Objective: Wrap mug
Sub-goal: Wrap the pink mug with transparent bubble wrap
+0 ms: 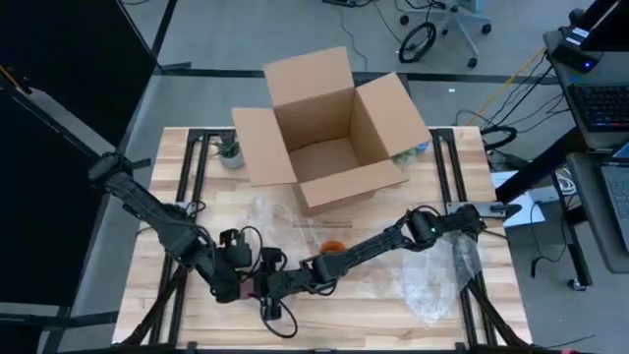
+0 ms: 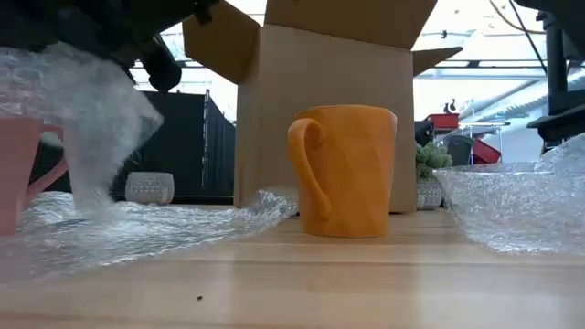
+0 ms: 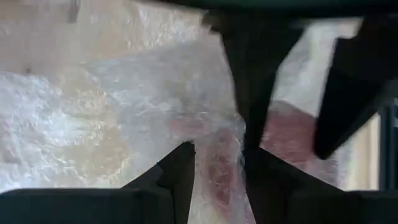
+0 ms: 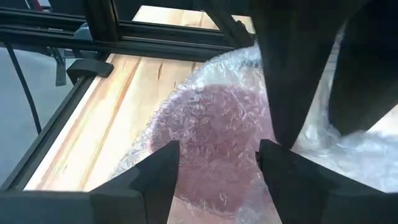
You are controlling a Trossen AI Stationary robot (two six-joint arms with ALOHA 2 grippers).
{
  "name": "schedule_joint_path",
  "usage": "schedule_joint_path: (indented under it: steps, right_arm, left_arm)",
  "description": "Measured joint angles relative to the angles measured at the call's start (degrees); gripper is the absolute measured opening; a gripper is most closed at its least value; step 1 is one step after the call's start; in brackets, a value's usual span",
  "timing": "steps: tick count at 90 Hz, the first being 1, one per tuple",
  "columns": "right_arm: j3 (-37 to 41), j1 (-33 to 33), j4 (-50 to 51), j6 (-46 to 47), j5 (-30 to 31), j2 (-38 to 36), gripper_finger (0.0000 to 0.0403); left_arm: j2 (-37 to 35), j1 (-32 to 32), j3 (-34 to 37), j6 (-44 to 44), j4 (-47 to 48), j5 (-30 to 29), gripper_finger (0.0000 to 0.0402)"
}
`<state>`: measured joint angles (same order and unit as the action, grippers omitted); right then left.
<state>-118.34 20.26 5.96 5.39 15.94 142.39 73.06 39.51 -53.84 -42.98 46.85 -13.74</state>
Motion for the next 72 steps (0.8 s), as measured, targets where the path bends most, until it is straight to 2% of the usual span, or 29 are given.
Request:
schedule_joint_path:
  steps: [14,26,52,72]
  right_arm:
    - [0.0,0.0,0.1,0.0,0.0,0.0,0.0205]
    - [0.0,0.0,0.2,0.0,0.0,0.0,0.0205]
    - [0.1,0.0,0.2,0.0,0.0,0.1,0.0205]
    - [0.1,-0.2,0.1,0.0,0.0,0.1,0.0205]
  left_arm:
    - [0.0,0.4,-2.1,-1.9,2.7,0.0,0.0111]
    - [0.2,1.5,-1.9,-7.2,5.4,0.0,0.0111]
    - [1.1,1.4,4.8,-9.2,-0.5,0.1,0.0111]
    - [6.4,1.3,5.5,-7.6,-3.9,1.4,0.0111]
